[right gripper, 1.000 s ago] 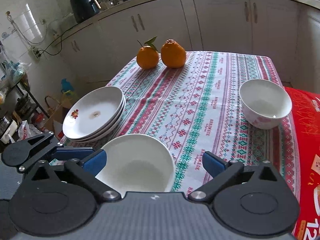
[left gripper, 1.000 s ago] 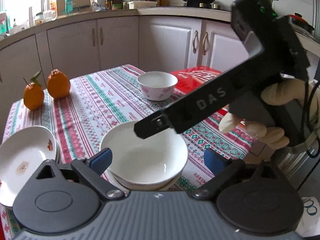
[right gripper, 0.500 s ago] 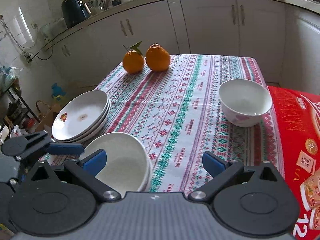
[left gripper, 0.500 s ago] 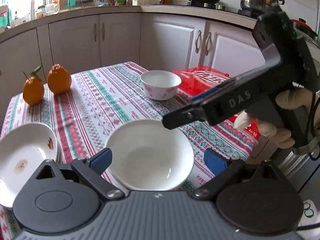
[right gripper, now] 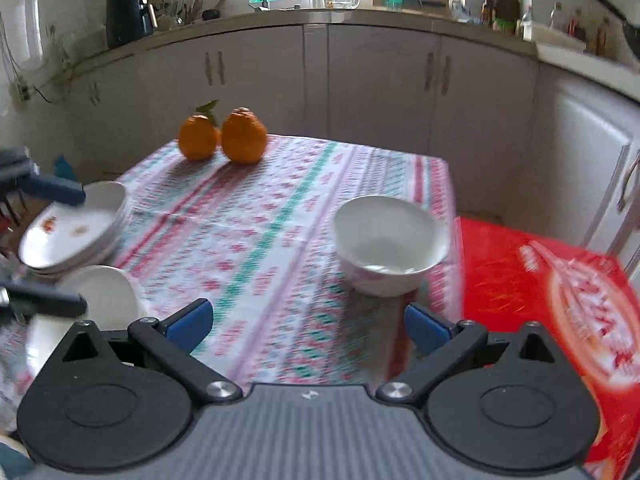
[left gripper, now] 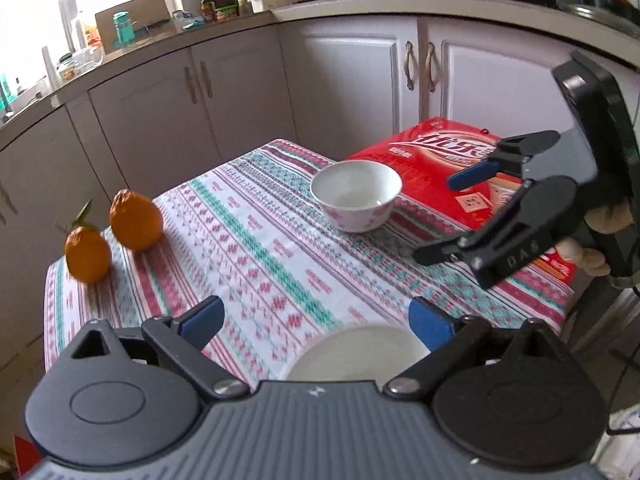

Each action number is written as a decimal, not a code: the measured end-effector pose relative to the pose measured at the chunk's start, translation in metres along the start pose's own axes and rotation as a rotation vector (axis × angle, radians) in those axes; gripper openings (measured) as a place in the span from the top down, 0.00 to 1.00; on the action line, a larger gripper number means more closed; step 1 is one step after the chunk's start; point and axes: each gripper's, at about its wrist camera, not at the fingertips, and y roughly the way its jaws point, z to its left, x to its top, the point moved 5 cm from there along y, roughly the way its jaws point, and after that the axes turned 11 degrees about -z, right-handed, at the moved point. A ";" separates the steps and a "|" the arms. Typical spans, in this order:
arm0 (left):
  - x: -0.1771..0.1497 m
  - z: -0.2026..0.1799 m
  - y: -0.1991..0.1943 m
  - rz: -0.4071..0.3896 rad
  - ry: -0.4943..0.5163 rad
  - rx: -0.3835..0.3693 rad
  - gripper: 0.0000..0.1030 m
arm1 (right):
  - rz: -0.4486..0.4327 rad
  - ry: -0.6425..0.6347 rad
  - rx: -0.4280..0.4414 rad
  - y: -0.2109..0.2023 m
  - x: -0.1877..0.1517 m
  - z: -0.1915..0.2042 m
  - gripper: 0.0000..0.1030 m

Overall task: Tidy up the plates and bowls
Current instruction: 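Move the left tool to the pink floral bowl and grasp its rim, then lift the floral bowl and carry it over the stack with the left tool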

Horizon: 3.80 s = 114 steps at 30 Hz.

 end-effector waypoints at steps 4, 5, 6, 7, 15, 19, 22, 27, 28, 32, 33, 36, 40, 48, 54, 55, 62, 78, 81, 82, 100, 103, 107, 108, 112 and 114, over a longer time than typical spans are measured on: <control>0.021 0.003 0.029 -0.004 0.000 -0.015 0.04 | -0.005 -0.041 -0.038 0.013 -0.004 -0.017 0.00; 0.027 0.004 0.039 -0.005 0.002 -0.012 0.04 | -0.004 -0.044 -0.041 0.017 -0.005 -0.020 0.00; 0.031 0.003 0.048 -0.003 0.007 -0.012 0.04 | -0.003 -0.045 -0.037 0.021 -0.006 -0.024 0.00; 0.034 0.002 0.056 0.001 0.012 -0.019 0.04 | -0.006 -0.045 -0.031 0.024 -0.007 -0.027 0.00; 0.051 0.000 0.125 0.039 -0.033 -0.107 0.04 | -0.007 -0.022 -0.014 0.052 -0.008 -0.050 0.00; 0.052 -0.003 0.156 0.069 -0.034 -0.141 0.05 | -0.001 -0.031 0.003 0.065 -0.010 -0.054 0.00; 0.051 -0.004 0.174 0.093 -0.057 -0.181 0.07 | 0.002 -0.045 0.020 0.073 -0.011 -0.054 0.00; 0.052 -0.004 0.193 0.104 -0.089 -0.196 0.10 | 0.002 -0.055 0.056 0.083 -0.012 -0.051 0.07; 0.053 -0.005 0.196 0.107 -0.090 -0.206 0.12 | 0.004 -0.051 0.059 0.084 -0.012 -0.052 0.09; 0.055 -0.007 0.207 0.121 -0.095 -0.218 0.24 | -0.001 -0.060 0.070 0.086 -0.011 -0.051 0.11; 0.056 -0.007 0.209 0.122 -0.097 -0.222 0.25 | -0.003 -0.063 0.074 0.085 -0.011 -0.051 0.12; 0.056 -0.008 0.214 0.127 -0.109 -0.236 0.29 | -0.004 -0.068 0.082 0.085 -0.011 -0.050 0.16; 0.057 -0.007 0.219 0.133 -0.117 -0.243 0.31 | -0.002 -0.080 0.074 0.088 -0.012 -0.051 0.18; 0.056 -0.006 0.222 0.145 -0.118 -0.248 0.34 | -0.010 -0.083 0.070 0.087 -0.012 -0.050 0.19; 0.057 -0.006 0.222 0.150 -0.110 -0.253 0.34 | -0.001 -0.073 0.070 0.086 -0.011 -0.051 0.19; 0.057 -0.006 0.222 0.153 -0.109 -0.252 0.34 | 0.001 -0.070 0.071 0.086 -0.011 -0.051 0.19; 0.057 -0.006 0.210 0.157 -0.107 -0.248 0.34 | -0.001 -0.073 0.085 0.077 -0.006 -0.045 0.19; 0.067 -0.001 0.136 0.098 -0.144 -0.217 0.34 | -0.007 -0.068 0.139 0.029 0.016 -0.012 0.19; 0.065 -0.001 0.119 0.084 -0.142 -0.199 0.34 | -0.007 -0.077 0.150 0.019 0.021 -0.001 0.19; 0.065 -0.001 0.114 0.082 -0.145 -0.193 0.34 | -0.007 -0.081 0.154 0.015 0.022 0.003 0.19; 0.042 0.011 0.021 0.025 -0.198 -0.116 0.34 | -0.016 -0.147 0.230 -0.029 0.032 0.070 0.19; 0.038 0.011 0.006 0.012 -0.198 -0.102 0.34 | -0.014 -0.157 0.243 -0.035 0.031 0.080 0.19; 0.032 0.012 -0.010 -0.003 -0.202 -0.088 0.34 | -0.011 -0.169 0.259 -0.041 0.028 0.093 0.19; 0.030 0.012 -0.014 -0.005 -0.205 -0.084 0.34 | -0.010 -0.171 0.265 -0.042 0.028 0.096 0.19; 0.018 0.015 -0.025 -0.003 -0.227 -0.072 0.34 | -0.005 -0.178 0.286 -0.045 0.025 0.107 0.19; 0.011 0.015 -0.027 0.002 -0.236 -0.067 0.34 | 0.002 -0.181 0.296 -0.045 0.023 0.112 0.19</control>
